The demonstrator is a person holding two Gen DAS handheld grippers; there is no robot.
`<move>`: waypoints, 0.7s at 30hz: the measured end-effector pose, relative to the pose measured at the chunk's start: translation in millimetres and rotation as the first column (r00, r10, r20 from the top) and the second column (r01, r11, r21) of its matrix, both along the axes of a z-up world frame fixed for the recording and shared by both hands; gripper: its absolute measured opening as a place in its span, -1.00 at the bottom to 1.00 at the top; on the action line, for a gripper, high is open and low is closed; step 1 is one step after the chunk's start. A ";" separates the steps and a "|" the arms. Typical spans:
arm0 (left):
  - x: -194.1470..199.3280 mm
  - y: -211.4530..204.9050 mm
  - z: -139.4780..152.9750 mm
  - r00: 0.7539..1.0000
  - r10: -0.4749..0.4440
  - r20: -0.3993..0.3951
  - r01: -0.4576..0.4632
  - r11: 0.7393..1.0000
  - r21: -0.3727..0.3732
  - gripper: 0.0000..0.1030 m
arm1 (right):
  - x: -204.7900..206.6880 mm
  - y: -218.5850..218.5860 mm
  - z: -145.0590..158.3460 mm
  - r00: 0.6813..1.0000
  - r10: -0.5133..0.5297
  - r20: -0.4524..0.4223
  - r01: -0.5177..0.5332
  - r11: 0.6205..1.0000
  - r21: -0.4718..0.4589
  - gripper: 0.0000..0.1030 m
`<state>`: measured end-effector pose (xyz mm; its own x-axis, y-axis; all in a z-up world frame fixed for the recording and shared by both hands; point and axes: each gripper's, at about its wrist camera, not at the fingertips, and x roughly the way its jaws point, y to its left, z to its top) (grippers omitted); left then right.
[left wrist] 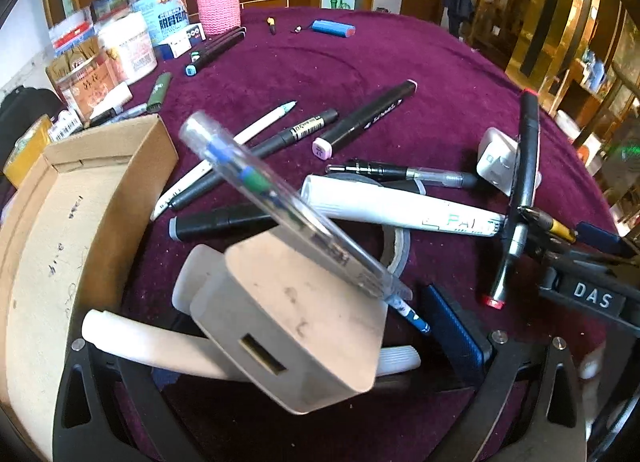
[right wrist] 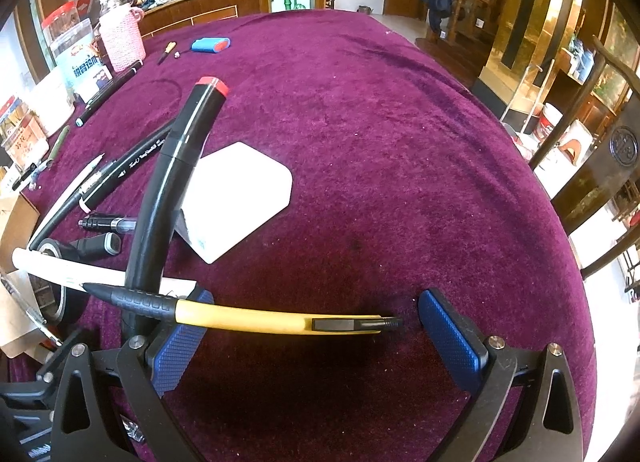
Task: Organize rigid objects
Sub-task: 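Lift the white charger with the left tool toward the cardboard tray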
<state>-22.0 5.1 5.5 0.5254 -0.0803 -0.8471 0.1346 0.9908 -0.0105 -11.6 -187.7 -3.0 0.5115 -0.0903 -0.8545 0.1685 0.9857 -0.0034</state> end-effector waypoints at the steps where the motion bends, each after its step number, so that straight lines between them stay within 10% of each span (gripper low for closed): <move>1: 5.6 -2.4 -3.9 1.000 0.009 -0.001 -0.009 1.000 0.008 0.99 | -0.1 0.3 0.0 1.000 0.000 0.000 0.000 1.000 -0.001 0.98; 9: -11.0 11.0 7.9 1.000 0.024 0.010 -0.023 0.997 -0.073 0.99 | -9.6 -2.1 5.0 0.999 -0.024 -0.024 0.023 0.999 -0.023 0.98; 14: -58.2 38.9 61.4 0.969 0.057 0.241 -0.032 0.994 -0.108 0.97 | -42.3 -3.7 39.0 0.993 -0.019 0.119 0.030 0.995 -0.095 0.98; 16: -86.4 51.6 93.5 0.918 0.074 0.389 -0.029 0.992 -0.119 0.98 | -64.7 -2.6 70.1 0.957 -0.026 0.288 0.064 0.991 -0.120 0.99; 19: -114.8 66.5 122.1 0.836 0.086 0.541 -0.018 0.991 -0.129 1.00 | -99.3 0.8 109.8 0.820 -0.010 0.573 0.092 0.989 -0.115 0.99; 21: -105.0 71.8 120.9 0.870 0.071 0.488 -0.013 0.993 -0.121 1.00 | -94.1 0.7 115.5 0.785 0.024 0.619 0.026 0.997 -0.072 0.99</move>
<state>-127.0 77.0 126.5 0.8759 -0.1263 -0.4657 0.1096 0.9920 -0.0629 -105.7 -187.0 112.5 0.9281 -0.1399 -0.3450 0.1603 0.9866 0.0312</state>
